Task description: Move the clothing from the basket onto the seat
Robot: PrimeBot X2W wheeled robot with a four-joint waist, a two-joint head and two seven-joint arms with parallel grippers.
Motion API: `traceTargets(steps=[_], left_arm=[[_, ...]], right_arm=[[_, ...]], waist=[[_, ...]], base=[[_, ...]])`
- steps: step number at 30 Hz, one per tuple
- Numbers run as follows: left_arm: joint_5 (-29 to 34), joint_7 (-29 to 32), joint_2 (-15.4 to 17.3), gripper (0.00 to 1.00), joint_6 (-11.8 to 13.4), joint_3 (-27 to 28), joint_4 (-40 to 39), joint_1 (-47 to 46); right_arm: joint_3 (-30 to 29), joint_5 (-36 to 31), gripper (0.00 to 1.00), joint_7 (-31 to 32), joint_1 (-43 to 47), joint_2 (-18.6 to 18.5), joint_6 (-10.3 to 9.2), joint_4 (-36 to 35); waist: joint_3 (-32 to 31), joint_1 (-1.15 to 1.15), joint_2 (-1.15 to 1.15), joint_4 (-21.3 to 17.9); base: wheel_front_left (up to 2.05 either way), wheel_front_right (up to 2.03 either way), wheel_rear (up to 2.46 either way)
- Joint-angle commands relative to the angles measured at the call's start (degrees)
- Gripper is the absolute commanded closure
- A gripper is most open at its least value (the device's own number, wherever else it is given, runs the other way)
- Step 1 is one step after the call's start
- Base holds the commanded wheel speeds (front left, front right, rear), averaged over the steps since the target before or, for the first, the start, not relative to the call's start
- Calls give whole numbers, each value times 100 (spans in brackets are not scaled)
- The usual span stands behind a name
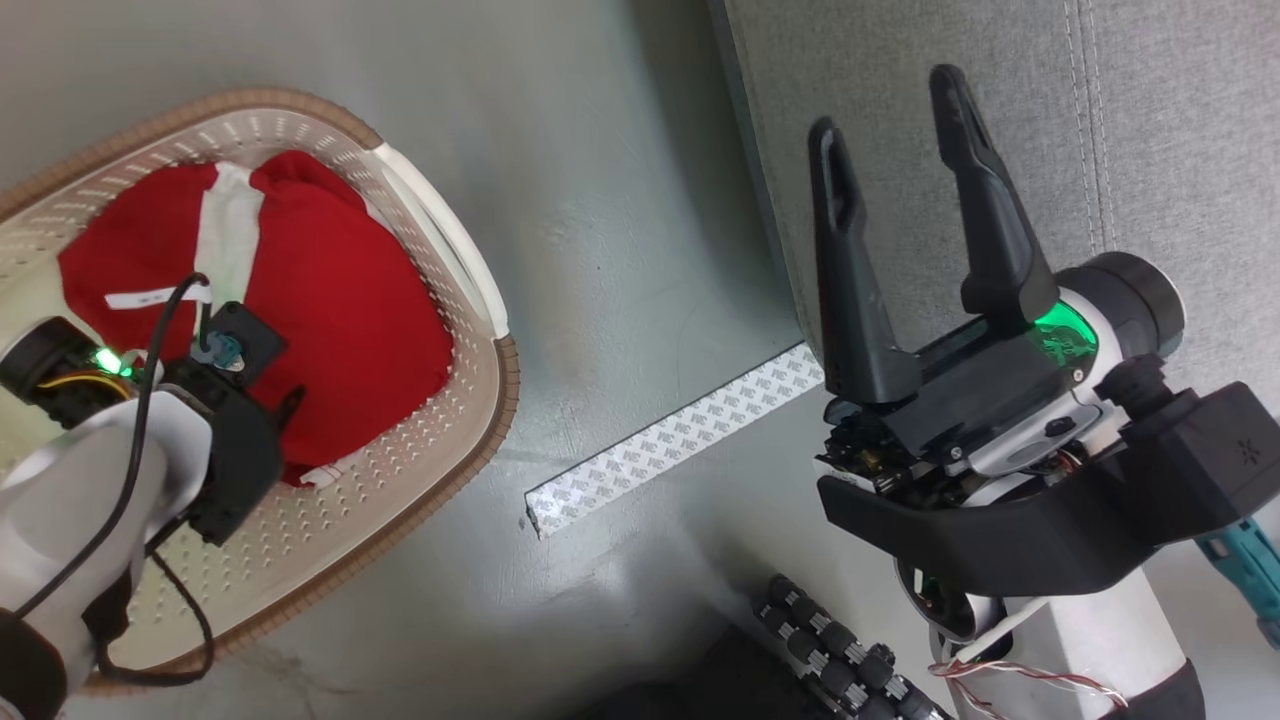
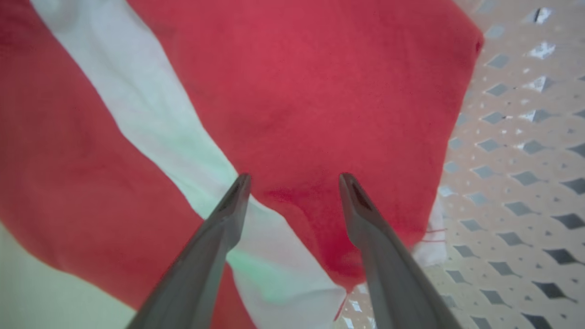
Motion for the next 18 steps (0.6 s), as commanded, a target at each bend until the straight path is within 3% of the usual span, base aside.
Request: traceTargets(steps=[1,9,18], left_arm=[[36,16,37,0,1,-27,102,-105],[337,-103,-201,0,4,-80,674,-346],[630,-401,-544,0,217,-98,1286,-483]], right_arm=[[-23,25,0,-2,66,19,4,-30],[-128,-26,0,-2,153,18,4,-66],[-187,-57,0,-2,190,17,4,-90]], waist=[[52,0,-1,-15],[211,0,-1,80],[362,0,-1,213]], base=[[0,0,0],[0,0,0],[0,0,0]])
